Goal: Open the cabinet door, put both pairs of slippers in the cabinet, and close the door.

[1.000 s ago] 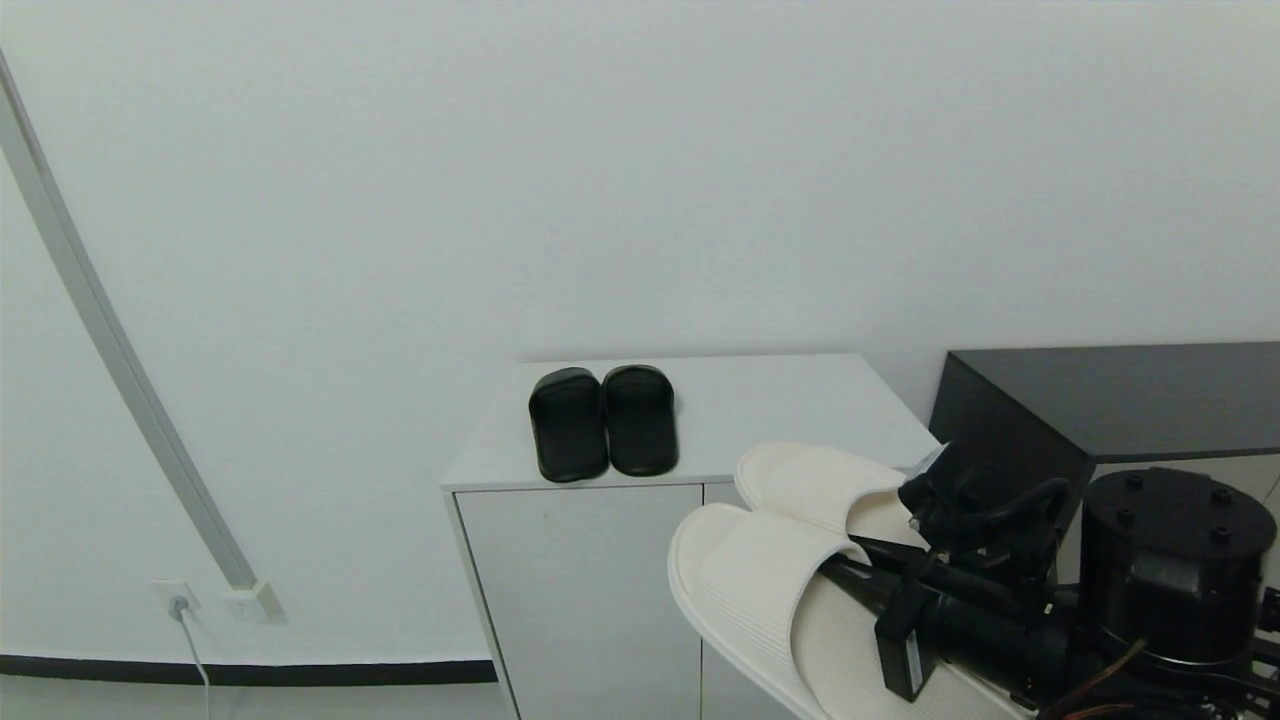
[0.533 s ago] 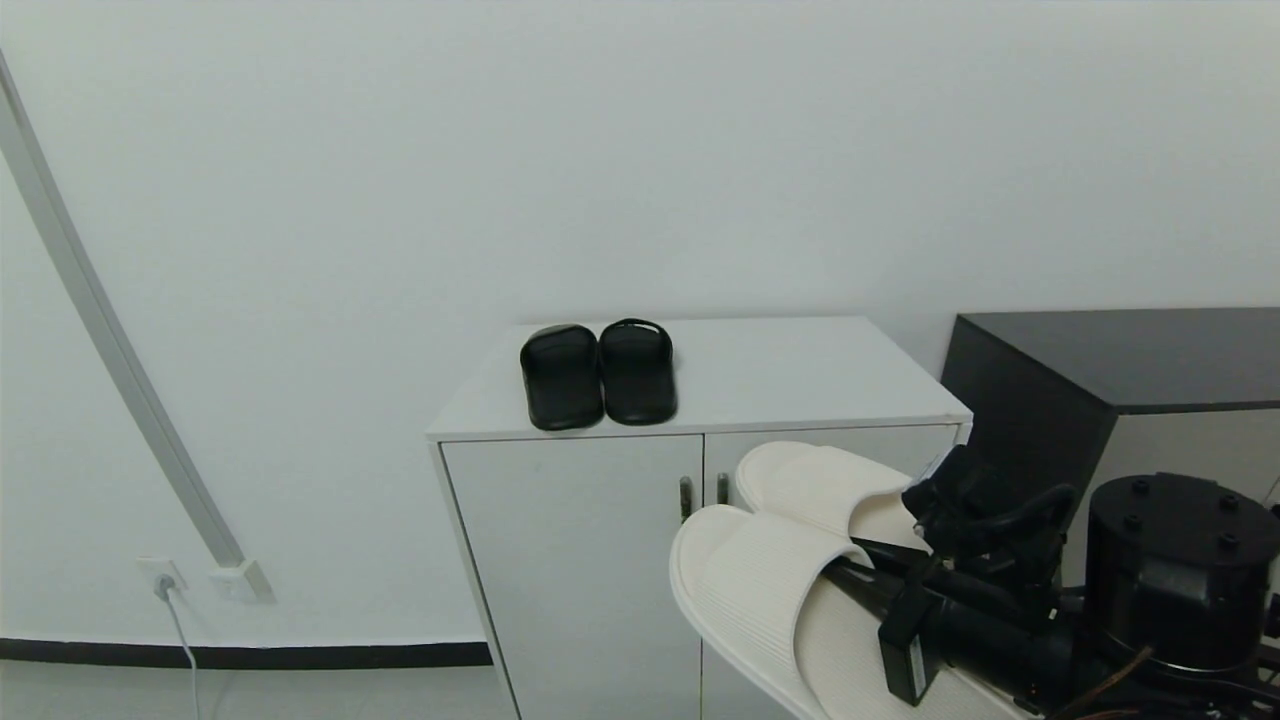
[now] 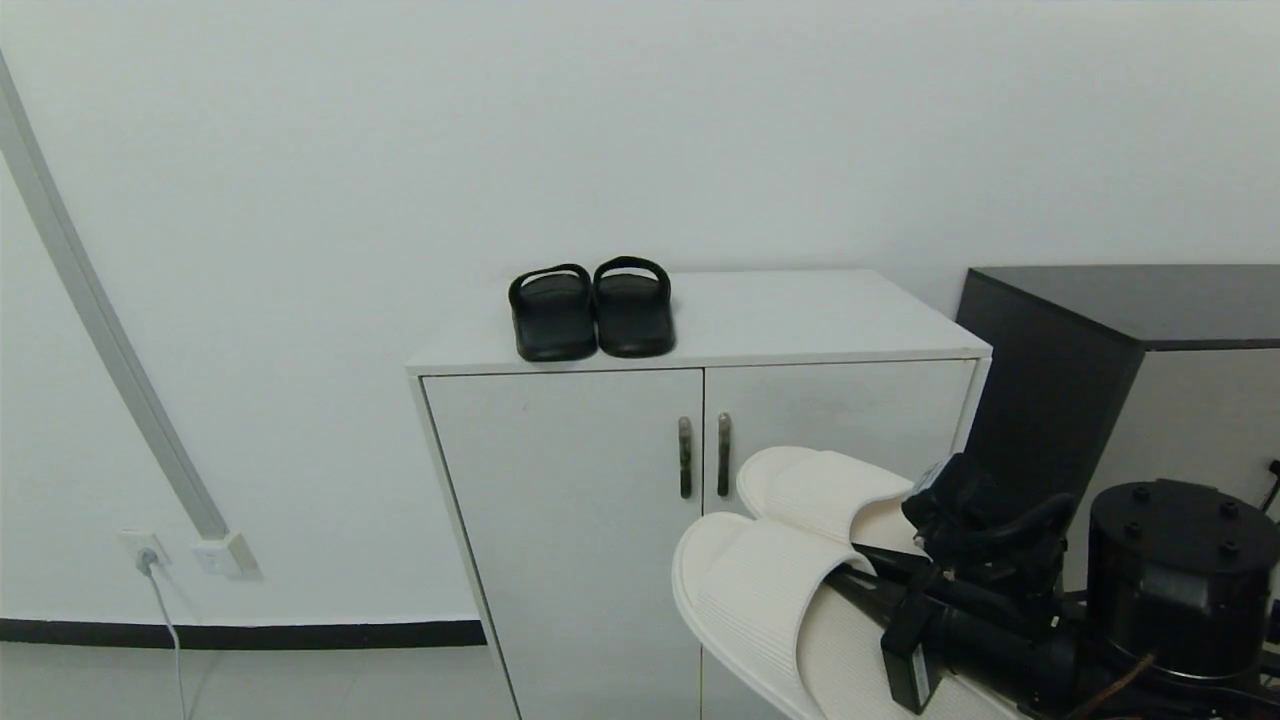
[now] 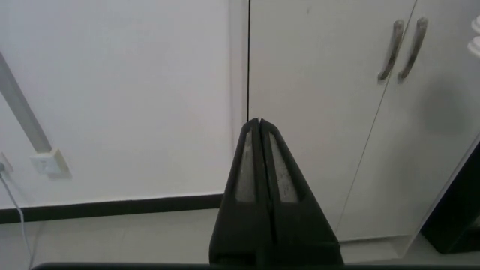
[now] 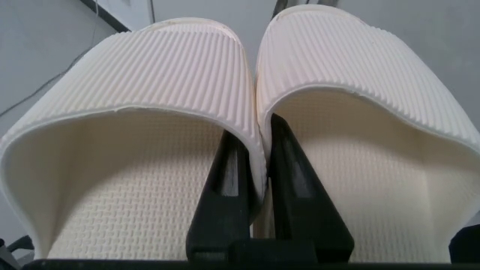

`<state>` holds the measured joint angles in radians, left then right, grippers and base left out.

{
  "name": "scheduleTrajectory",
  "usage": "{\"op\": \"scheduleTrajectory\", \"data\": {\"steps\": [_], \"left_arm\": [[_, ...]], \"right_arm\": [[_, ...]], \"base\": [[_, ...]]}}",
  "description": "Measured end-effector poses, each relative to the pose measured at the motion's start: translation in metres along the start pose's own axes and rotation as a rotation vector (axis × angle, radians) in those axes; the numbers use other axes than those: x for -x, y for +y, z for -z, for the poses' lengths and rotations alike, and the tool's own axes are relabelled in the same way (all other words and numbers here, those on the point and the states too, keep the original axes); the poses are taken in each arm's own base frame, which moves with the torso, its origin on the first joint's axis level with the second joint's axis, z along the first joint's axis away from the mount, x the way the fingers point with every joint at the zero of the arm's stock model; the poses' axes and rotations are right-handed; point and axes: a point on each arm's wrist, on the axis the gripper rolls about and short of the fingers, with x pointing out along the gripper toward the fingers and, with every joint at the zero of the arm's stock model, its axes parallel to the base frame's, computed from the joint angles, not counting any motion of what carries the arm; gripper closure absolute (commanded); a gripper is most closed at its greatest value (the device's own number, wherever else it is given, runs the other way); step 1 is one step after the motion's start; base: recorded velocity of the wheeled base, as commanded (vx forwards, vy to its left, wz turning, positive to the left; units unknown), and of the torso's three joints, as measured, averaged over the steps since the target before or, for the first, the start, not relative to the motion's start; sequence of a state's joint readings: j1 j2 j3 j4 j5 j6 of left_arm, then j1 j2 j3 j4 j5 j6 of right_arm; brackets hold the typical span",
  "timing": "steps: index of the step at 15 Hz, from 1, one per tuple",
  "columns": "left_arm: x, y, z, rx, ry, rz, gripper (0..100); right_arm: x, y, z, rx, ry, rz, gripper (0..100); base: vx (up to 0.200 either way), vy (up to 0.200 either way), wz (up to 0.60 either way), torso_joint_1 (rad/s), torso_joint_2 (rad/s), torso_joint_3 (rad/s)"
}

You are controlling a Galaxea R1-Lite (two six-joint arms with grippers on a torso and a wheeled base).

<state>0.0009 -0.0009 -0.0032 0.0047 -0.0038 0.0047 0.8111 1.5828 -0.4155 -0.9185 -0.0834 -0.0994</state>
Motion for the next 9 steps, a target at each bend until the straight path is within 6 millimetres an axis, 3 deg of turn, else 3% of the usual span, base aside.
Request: {"op": "scheduleTrajectory", "data": {"steps": [9], "left_arm": [[-0.0001,0.0,0.0005,-0.003,0.002,0.001,100]], "right_arm": [[0.0034,0.0005,0.0034,0.0,0.009,-0.004,100]], "base": [[0.0,0.0,0.0,-0.1,0.44,0.327]]}}
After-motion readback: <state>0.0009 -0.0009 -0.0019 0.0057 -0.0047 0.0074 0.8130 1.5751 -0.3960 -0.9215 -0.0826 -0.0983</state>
